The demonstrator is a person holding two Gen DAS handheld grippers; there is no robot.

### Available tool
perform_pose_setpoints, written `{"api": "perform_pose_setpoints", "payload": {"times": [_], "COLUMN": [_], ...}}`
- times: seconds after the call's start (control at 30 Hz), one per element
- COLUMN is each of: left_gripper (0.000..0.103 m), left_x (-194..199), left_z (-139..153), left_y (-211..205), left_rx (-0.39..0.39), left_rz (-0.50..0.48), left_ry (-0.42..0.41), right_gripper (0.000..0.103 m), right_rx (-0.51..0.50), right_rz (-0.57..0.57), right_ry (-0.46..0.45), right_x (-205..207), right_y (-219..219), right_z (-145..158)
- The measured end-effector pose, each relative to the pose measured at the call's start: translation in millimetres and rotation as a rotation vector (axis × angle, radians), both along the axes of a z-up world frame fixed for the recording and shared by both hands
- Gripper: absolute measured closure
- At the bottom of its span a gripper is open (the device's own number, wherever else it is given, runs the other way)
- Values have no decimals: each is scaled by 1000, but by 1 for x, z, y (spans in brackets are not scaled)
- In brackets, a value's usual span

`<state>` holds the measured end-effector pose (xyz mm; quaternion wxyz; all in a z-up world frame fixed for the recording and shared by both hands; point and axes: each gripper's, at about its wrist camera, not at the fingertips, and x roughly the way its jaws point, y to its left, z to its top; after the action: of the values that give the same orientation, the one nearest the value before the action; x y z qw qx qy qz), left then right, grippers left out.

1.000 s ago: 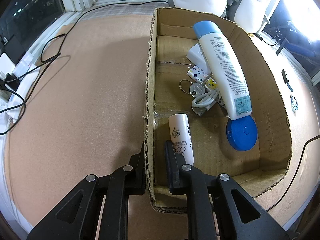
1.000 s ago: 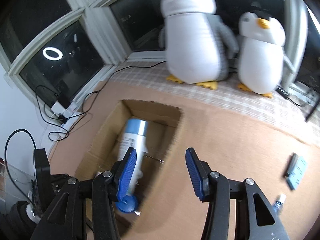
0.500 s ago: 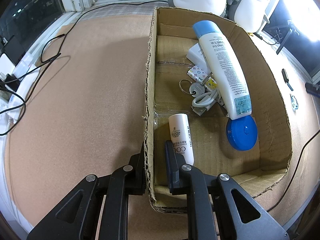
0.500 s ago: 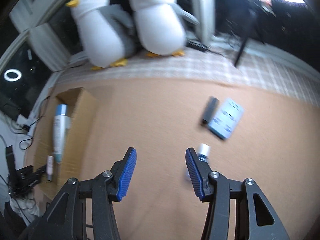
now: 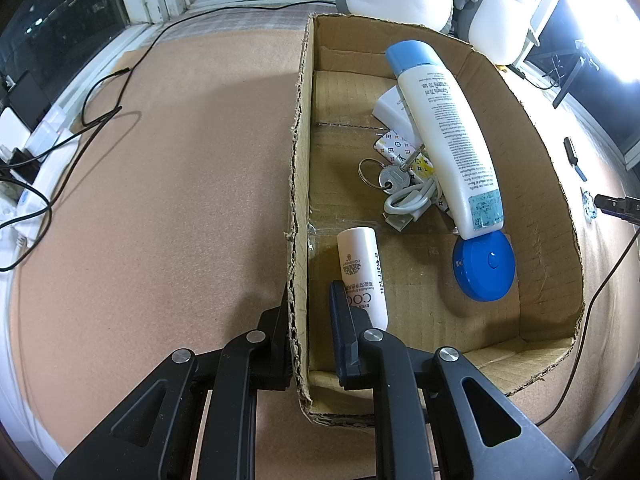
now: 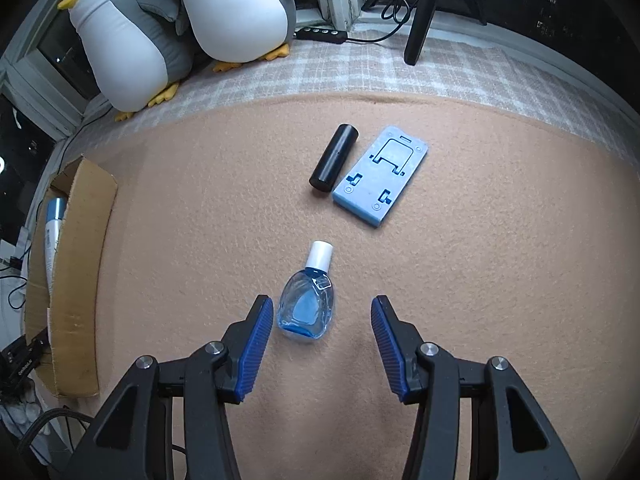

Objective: Organize rigid objects
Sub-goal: 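Move the right gripper to the small blue eye-drop bottle and grasp it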

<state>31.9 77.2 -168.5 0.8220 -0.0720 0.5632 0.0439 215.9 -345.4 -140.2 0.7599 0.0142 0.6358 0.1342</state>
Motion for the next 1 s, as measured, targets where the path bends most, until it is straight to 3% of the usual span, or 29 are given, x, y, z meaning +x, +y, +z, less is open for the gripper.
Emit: {"api": "perform_pose_setpoints", "payload": {"times": [0.43,0.73,1.0], "left_gripper": [90,90,90], "left_x": [0,0,0], "left_z": [0,0,0], "left_y": [0,0,0], "left_rx": [0,0,-1], "left_rz": [0,-1,0], "left_ry": [0,0,-1], "right_gripper": [57,74,75], "right_rx": [-86,-118,-119], "right_rz": [66,102,116], "right_ry": [13,27,26], "right_x": [4,8,7], "right_y": [22,22,22], "right_z": [-8,-12,-12]}}
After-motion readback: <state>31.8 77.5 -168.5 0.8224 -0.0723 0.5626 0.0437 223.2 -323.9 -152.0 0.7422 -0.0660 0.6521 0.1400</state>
